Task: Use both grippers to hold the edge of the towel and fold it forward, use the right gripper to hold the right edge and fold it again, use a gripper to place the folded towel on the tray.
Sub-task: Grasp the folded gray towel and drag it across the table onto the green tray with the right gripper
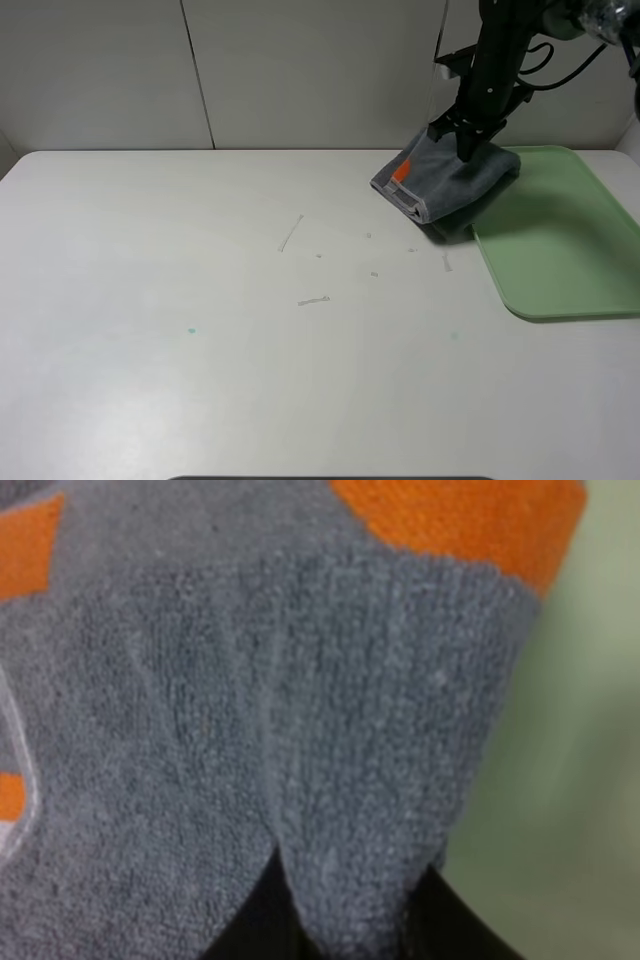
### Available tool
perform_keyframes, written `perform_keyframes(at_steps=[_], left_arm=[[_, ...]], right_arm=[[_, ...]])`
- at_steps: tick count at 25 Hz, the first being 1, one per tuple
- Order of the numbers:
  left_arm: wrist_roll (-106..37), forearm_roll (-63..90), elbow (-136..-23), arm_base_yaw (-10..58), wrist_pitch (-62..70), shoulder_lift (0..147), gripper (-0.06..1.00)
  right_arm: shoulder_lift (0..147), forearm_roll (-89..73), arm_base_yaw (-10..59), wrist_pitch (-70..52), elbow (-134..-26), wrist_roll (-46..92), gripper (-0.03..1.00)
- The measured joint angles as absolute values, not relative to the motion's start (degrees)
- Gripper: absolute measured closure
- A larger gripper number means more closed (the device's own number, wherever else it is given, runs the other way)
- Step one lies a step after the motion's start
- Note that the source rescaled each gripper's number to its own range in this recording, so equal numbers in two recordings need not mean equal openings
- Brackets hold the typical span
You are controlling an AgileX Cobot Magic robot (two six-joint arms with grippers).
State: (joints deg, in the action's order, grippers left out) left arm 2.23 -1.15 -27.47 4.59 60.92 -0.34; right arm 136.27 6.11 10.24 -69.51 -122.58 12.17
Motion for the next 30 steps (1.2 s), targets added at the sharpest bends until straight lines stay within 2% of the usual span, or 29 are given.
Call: perform_keyframes(at_steps=[19,30], left_arm=[[2.23,-1.15,-27.47,4.59,60.92,-0.34,0.00],[2.23,-1.15,-27.47,4.59,60.92,-0.34,0.00]], right_arm=[[136.27,6.49,-3.25,-69.51,-122.58,11.34,0.82],[136.27,6.08,-6.63,-69.51,-122.58,11.34,0.82]])
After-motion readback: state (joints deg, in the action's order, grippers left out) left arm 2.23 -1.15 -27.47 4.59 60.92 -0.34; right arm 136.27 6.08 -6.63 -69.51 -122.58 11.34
